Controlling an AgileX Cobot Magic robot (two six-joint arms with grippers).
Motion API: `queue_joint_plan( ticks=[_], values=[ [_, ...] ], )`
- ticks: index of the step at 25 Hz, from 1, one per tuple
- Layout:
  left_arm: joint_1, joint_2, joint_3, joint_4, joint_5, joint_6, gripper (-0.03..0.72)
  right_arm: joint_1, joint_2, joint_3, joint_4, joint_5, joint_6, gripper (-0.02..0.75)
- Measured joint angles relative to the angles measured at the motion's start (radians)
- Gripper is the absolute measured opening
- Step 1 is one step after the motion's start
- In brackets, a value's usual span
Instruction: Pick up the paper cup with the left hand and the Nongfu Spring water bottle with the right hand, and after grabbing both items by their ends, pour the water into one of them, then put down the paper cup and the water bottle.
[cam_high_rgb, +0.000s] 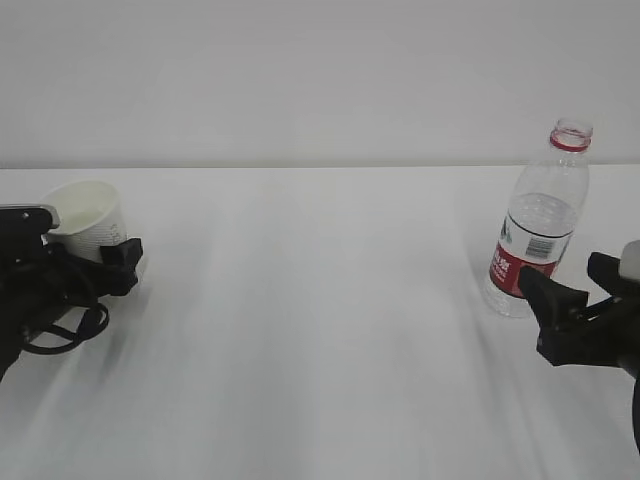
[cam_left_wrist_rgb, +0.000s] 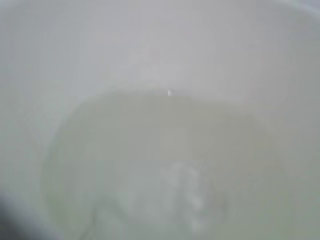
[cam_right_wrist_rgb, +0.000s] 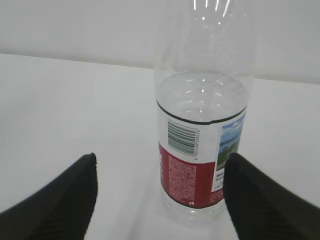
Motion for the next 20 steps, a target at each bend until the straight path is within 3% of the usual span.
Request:
queue_joint_plan(
  ticks=[5, 20],
  values=[
    [0.0, 0.0, 0.0, -0.003, 0.0, 0.0, 0.652, 0.0, 0.0, 0.0, -0.006, 0.0, 0.0, 0.589],
    [-0.009, 0.0, 0.034, -0.03, -0.006, 0.0, 0.655, 0.0, 0.0, 0.0, -0.016, 0.0, 0.0, 0.589]
  ],
)
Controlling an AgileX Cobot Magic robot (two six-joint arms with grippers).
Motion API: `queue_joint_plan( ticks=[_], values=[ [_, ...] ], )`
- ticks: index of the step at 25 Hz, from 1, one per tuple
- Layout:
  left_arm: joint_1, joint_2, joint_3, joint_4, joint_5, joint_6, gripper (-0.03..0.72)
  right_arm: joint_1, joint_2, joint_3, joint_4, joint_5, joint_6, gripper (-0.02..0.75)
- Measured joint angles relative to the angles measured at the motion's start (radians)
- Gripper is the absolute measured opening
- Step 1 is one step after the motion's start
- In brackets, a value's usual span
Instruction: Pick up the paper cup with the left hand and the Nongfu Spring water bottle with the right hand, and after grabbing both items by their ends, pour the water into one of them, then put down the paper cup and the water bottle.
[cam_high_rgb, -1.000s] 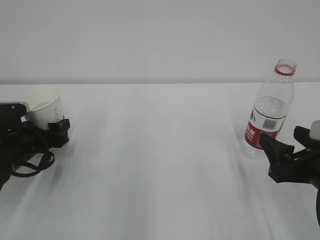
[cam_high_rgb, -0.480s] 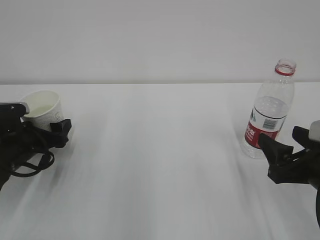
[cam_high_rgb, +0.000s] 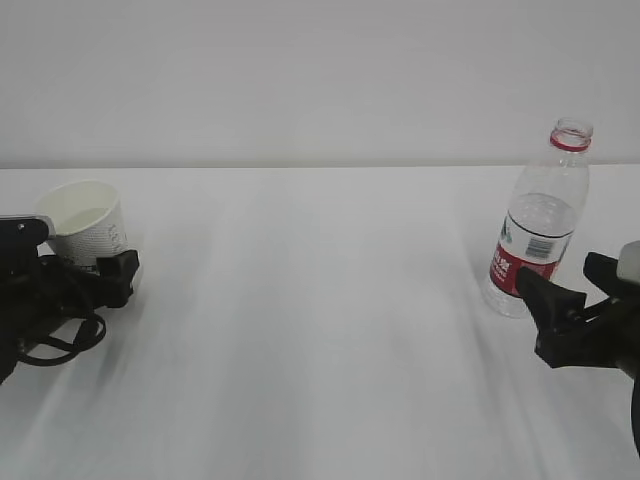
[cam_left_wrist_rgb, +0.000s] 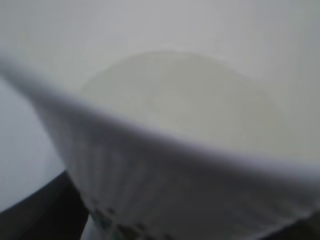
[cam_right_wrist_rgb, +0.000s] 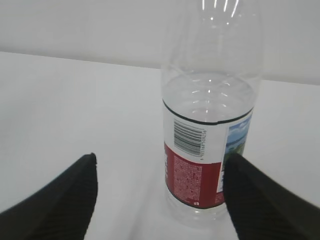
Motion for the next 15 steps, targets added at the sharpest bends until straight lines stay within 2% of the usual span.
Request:
queue_joint_plan(
  ticks=[8, 15],
  values=[
    [-0.05, -0.021, 0.019, -0.031, 0.001, 0.0, 0.652, 0.0, 0.0, 0.0, 0.0, 0.0, 0.0, 0.589],
    [-0.086, -0.055, 0.044, -0.102, 0.001, 0.0, 0.647, 0.0, 0.0, 0.0, 0.0, 0.0, 0.0, 0.588]
  ],
)
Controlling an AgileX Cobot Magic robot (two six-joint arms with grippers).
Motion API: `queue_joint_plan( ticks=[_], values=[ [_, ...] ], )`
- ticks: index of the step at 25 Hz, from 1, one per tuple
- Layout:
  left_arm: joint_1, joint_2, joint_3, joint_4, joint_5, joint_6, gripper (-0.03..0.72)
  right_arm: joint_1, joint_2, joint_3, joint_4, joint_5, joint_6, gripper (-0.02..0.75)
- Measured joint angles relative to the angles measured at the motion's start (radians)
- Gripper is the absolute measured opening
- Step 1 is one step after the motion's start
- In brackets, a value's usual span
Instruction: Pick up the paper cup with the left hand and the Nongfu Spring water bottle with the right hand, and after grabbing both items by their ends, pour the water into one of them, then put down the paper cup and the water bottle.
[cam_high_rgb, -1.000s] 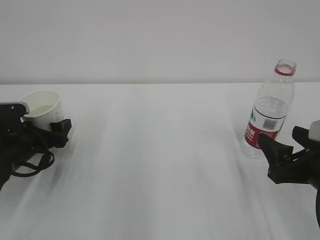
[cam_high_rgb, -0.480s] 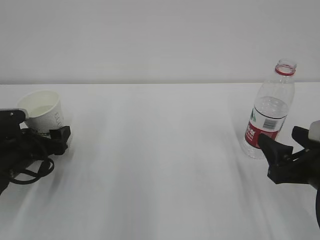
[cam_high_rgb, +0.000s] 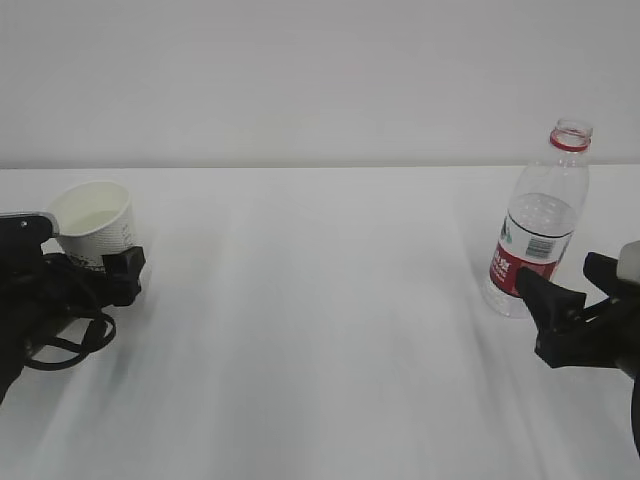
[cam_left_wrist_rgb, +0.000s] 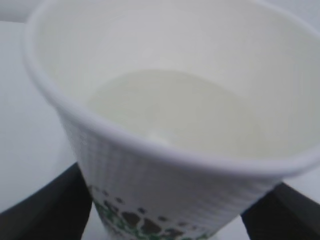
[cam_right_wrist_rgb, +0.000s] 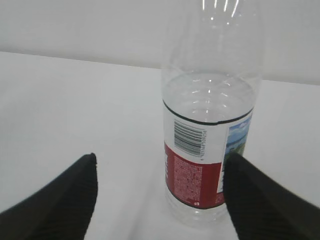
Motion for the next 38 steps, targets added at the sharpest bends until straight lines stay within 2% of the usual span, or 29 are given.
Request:
queue_joint_plan(
  ticks=[15, 22, 31, 38],
  values=[
    [-0.004, -0.082, 0.106, 0.001, -0.004, 0.0, 0.644, 0.0, 0.0, 0.0, 0.0, 0.0, 0.0, 0.589],
    [-0.005, -0.093, 0.154, 0.068, -0.004, -0.009, 0.642, 0.0, 0.0, 0.0, 0.0, 0.0, 0.0, 0.588],
    [-0.006, -0.108, 0.209, 0.077, -0.004, -0.017, 0.632, 0.0, 0.0, 0.0, -0.009, 0.0, 0.0, 0.589],
    [-0.006, -0.169, 0.239, 0.083, -0.004, -0.018, 0.609, 0.0, 0.0, 0.0, -0.058, 0.0, 0.0, 0.589]
  ],
)
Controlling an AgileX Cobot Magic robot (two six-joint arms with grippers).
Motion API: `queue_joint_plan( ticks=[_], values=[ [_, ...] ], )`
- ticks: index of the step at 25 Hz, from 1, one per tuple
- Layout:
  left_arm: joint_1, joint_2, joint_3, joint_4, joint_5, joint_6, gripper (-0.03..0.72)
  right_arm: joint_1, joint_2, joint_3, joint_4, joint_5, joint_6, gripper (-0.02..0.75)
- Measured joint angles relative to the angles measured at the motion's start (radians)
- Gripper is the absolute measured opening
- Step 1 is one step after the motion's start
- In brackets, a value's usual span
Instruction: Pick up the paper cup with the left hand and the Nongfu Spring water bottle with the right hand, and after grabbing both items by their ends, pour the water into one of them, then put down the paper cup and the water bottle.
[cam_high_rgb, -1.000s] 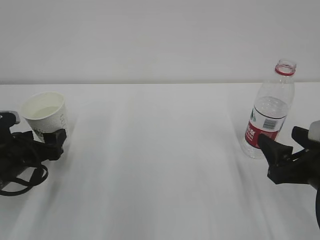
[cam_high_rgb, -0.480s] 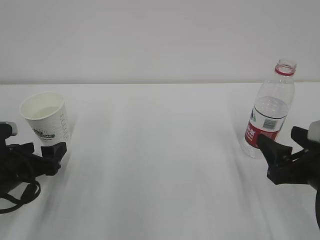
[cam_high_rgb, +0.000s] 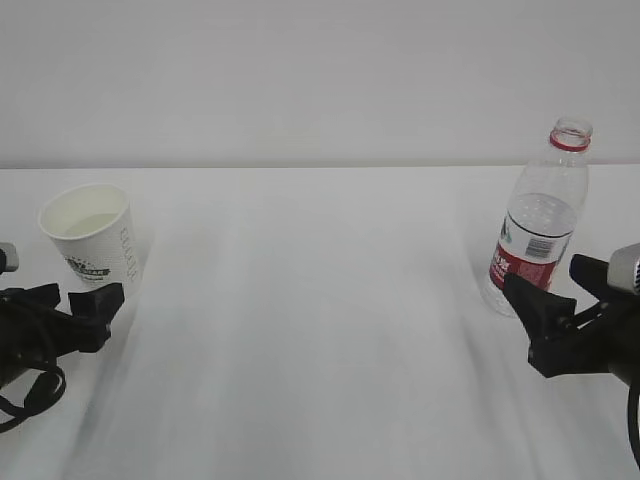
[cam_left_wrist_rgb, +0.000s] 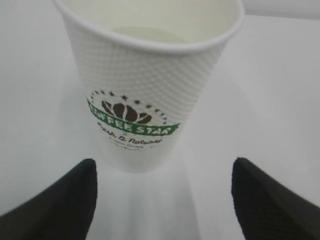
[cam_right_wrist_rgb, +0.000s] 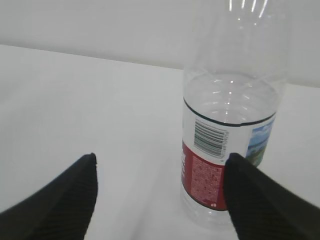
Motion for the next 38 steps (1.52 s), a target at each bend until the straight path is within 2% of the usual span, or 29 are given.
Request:
queue_joint_plan(
  ticks=[6, 15, 22, 29, 34, 38],
  values=[
    [0.0, -0.042, 0.002, 0.047, 0.0, -0.012, 0.591, 0.0, -0.023, 0.0, -0.004, 0.0, 0.0, 0.588],
    [0.0, -0.098, 0.004, 0.175, 0.0, -0.015, 0.531, 0.0, -0.152, 0.002, 0.099, 0.0, 0.0, 0.589],
    [0.0, -0.197, 0.004, 0.182, 0.0, -0.017, 0.528, 0.0, -0.155, 0.0, 0.105, 0.0, 0.0, 0.589],
    [0.0, -0.269, 0.01, 0.176, 0.0, -0.017, 0.527, 0.0, -0.155, -0.104, 0.105, 0.005, 0.0, 0.588],
    [0.0, -0.314, 0.012, 0.16, 0.0, -0.019, 0.527, 0.0, -0.167, -0.177, 0.105, 0.066, 0.0, 0.589],
    [0.0, -0.368, 0.012, 0.098, 0.0, -0.019, 0.527, 0.0, -0.219, -0.213, 0.105, 0.141, -0.002, 0.589]
  ],
)
